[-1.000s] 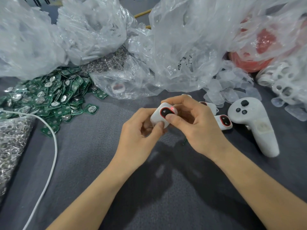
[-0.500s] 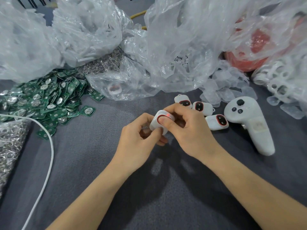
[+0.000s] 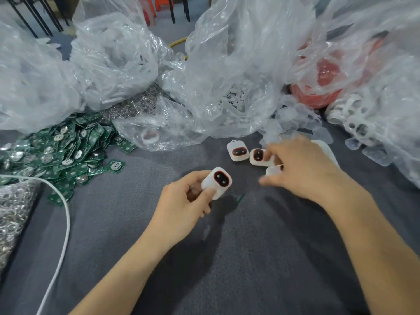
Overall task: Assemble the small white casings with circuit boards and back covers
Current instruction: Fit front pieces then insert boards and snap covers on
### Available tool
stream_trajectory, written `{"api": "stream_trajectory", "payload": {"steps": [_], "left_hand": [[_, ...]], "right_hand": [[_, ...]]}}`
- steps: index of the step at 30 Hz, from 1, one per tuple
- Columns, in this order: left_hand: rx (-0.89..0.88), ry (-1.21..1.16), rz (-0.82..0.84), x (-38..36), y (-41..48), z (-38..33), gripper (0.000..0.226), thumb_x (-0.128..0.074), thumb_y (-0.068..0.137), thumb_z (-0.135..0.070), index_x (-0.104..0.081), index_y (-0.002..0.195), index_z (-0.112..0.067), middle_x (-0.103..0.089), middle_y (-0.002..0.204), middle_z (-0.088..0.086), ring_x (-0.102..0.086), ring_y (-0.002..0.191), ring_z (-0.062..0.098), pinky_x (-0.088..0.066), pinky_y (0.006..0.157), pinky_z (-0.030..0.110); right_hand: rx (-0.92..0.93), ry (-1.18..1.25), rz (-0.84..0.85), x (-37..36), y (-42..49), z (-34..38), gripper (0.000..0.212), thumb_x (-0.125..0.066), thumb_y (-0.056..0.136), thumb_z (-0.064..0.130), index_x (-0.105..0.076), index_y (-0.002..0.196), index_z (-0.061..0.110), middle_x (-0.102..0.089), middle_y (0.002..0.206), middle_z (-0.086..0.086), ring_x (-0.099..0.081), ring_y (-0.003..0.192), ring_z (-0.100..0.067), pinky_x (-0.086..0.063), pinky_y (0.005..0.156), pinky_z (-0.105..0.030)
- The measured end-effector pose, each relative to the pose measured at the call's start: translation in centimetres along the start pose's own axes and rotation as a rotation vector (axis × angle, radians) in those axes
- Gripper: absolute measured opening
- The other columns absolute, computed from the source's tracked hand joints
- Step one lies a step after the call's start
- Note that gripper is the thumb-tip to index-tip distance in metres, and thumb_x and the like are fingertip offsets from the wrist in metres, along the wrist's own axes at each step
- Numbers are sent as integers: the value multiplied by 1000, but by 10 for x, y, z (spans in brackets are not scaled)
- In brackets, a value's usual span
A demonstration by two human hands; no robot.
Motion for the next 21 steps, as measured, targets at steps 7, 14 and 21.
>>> {"api": "stream_trajectory", "payload": {"steps": [7, 14, 21], "left_hand": [[-96, 392, -172, 13, 1, -8, 16, -63, 83, -47, -68, 94, -37, -49, 53, -10, -46, 52, 3, -34, 55, 22], [-374, 734, 34, -24, -3, -23, 47, -66, 85, -39, -55, 129, -30, -51, 107, -5, -47, 95, 12, -43, 85, 26], [276, -977, 94, -26, 20, -1, 44, -38, 93, -2, -51, 135, -7, -64, 101, 13, -59, 76, 14, -50, 72, 24]], "right_hand": [[56, -201, 15, -14, -12, 7, 45, -60, 88, 28, -43, 130, 33, -51, 125, 3, -34, 123, -21, -29, 95, -38], [265, 1669, 403, -22, -12, 28, 43, -63, 86, 11, -59, 128, 21, -65, 98, -9, -68, 83, -18, -54, 75, -24], [617, 2308, 862, -18, -22, 53, 52, -63, 88, 9, -48, 138, 12, -60, 118, -23, -66, 96, -25, -52, 92, -28]]}}
Point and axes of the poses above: each hand's wrist, its own y-axis towards the middle knuckle, its own x-axis out of the back of the hand, z = x × y, the point moved 6 cm from there along y, towards the middle knuckle
